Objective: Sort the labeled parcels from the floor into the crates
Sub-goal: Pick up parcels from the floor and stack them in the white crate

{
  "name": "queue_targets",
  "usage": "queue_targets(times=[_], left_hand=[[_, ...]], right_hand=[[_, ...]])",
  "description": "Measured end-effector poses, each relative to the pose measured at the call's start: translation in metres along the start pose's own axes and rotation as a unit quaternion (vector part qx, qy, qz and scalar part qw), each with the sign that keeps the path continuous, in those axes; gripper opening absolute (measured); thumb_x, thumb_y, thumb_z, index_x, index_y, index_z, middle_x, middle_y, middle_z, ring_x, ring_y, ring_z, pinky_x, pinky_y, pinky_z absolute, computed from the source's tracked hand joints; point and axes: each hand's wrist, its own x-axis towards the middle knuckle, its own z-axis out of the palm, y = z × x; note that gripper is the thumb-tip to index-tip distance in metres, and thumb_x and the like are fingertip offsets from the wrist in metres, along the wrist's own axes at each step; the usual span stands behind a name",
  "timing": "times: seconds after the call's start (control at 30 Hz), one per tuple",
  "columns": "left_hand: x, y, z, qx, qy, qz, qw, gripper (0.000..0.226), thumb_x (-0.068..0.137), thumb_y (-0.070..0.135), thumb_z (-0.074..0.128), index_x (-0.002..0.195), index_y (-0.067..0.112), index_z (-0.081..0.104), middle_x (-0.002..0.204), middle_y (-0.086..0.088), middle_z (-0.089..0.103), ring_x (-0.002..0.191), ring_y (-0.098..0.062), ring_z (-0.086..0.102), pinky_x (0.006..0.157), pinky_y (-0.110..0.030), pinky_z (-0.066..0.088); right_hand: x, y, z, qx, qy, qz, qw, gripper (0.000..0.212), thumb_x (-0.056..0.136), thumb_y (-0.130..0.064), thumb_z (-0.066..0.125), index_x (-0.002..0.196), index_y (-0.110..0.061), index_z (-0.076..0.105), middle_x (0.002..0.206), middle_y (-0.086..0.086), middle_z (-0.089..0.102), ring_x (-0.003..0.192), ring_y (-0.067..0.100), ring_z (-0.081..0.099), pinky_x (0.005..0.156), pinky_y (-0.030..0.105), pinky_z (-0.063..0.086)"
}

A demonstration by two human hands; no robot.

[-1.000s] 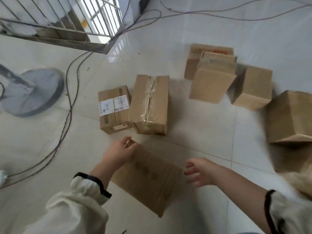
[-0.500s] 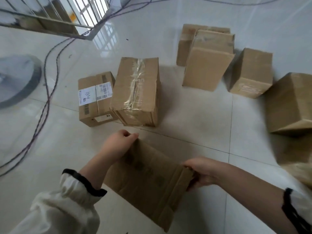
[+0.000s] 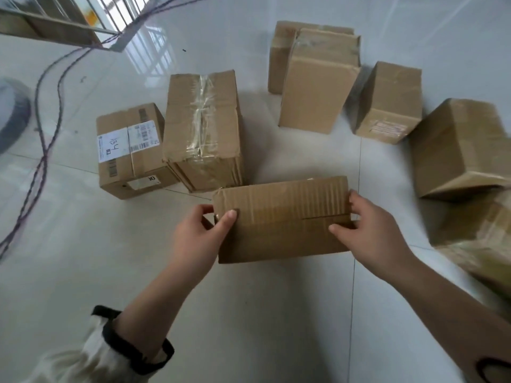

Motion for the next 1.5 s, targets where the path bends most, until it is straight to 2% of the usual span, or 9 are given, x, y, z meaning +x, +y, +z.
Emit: queue_targets(times=[0.23, 0.43, 0.73, 0.87, 0.97, 1.03, 1.17, 1.37, 1.5], left_hand=[[0.009, -0.006, -0.006, -0.02, -0.004, 0.045, 0.999, 0.024, 0.084, 0.038, 0.065, 0.101, 0.024, 0.058, 0.097, 0.007, 0.06, 0.092, -0.019, 0.062, 0.081, -0.048, 0.055], [-0.016, -0.045, 0.003, -0.098, -0.034, 0.035, 0.994, 0.035, 0.074, 0.041, 0.066, 0.1, 0.021, 0.052, 0.111, 0.002, 0.061, 0.102, -0.016, 0.062, 0.061, -0.017, 0.052], [-0.013, -0.078, 0.026, -0.123, -0.008, -0.014, 0.992, 0.027, 0.08, 0.031, 0.068, 0.093, 0.013, 0.053, 0.097, -0.002, 0.064, 0.096, -0.022, 0.064, 0.07, -0.028, 0.05], [-0.005, -0.067, 0.016, -0.128, -0.033, -0.02, 0.991, 0.052, 0.07, 0.042, 0.067, 0.112, 0.015, 0.051, 0.109, -0.004, 0.06, 0.093, -0.018, 0.063, 0.072, -0.032, 0.052], [0.036, -0.053, -0.009, -0.039, -0.002, 0.027, 0.999, 0.072, 0.079, 0.056, 0.062, 0.138, 0.024, 0.039, 0.132, 0.0, 0.05, 0.112, -0.019, 0.054, 0.09, -0.038, 0.047], [0.064, -0.037, -0.019, -0.001, -0.017, 0.055, 0.998, 0.066, 0.088, 0.044, 0.059, 0.145, 0.028, 0.031, 0.145, 0.005, 0.04, 0.131, -0.017, 0.041, 0.108, -0.041, 0.035], [0.076, -0.015, -0.007, 0.053, -0.084, 0.073, 0.992, 0.039, 0.094, 0.027, 0.055, 0.132, 0.021, 0.052, 0.118, 0.006, 0.056, 0.116, -0.014, 0.052, 0.093, -0.024, 0.037], [0.024, -0.037, 0.001, 0.156, -0.116, 0.063, 0.979, 0.019, 0.084, 0.041, 0.064, 0.096, 0.027, 0.063, 0.083, 0.004, 0.066, 0.079, -0.013, 0.062, 0.071, -0.029, 0.049], [0.011, -0.045, 0.014, 0.085, -0.145, 0.033, 0.985, 0.039, 0.083, 0.045, 0.064, 0.119, 0.035, 0.055, 0.095, 0.007, 0.065, 0.083, -0.007, 0.064, 0.073, -0.026, 0.052]], right_hand=[[0.0, 0.005, 0.003, 0.048, 0.037, -0.008, 0.998, 0.04, 0.08, -0.009, 0.07, 0.117, -0.012, 0.053, 0.105, -0.003, 0.056, 0.093, 0.014, 0.055, 0.078, 0.025, 0.045], [-0.022, 0.038, 0.04, 0.108, 0.038, 0.002, 0.993, 0.042, 0.069, -0.008, 0.08, 0.087, -0.023, 0.045, 0.1, 0.006, 0.055, 0.09, 0.017, 0.059, 0.076, 0.036, 0.056], [-0.017, 0.066, 0.067, 0.081, 0.049, 0.013, 0.995, 0.036, 0.071, -0.012, 0.08, 0.087, -0.008, 0.048, 0.092, 0.007, 0.057, 0.087, 0.023, 0.059, 0.077, 0.033, 0.054], [-0.011, 0.063, 0.063, 0.146, 0.033, 0.046, 0.988, 0.038, 0.074, -0.011, 0.078, 0.099, -0.016, 0.049, 0.105, 0.003, 0.06, 0.097, 0.019, 0.06, 0.081, 0.03, 0.052], [-0.016, 0.063, 0.062, 0.196, 0.035, 0.161, 0.967, 0.06, 0.076, -0.017, 0.076, 0.125, -0.015, 0.042, 0.122, 0.001, 0.052, 0.101, 0.02, 0.058, 0.085, 0.033, 0.048], [-0.025, 0.057, 0.062, 0.265, -0.021, 0.261, 0.928, 0.061, 0.08, -0.021, 0.073, 0.13, -0.01, 0.039, 0.12, 0.007, 0.054, 0.094, 0.024, 0.062, 0.087, 0.039, 0.051], [-0.039, 0.037, 0.066, 0.394, -0.189, 0.27, 0.858, 0.033, 0.085, -0.02, 0.064, 0.116, -0.011, 0.053, 0.113, 0.007, 0.061, 0.096, 0.027, 0.065, 0.084, 0.037, 0.054], [-0.012, 0.038, 0.053, 0.352, -0.084, 0.16, 0.919, 0.044, 0.088, -0.023, 0.062, 0.13, -0.026, 0.05, 0.124, -0.008, 0.061, 0.113, 0.016, 0.058, 0.093, 0.04, 0.05], [-0.006, 0.045, 0.052, 0.317, -0.065, 0.123, 0.938, 0.044, 0.089, -0.024, 0.059, 0.132, -0.031, 0.052, 0.124, -0.008, 0.062, 0.113, 0.011, 0.059, 0.095, 0.04, 0.051]])
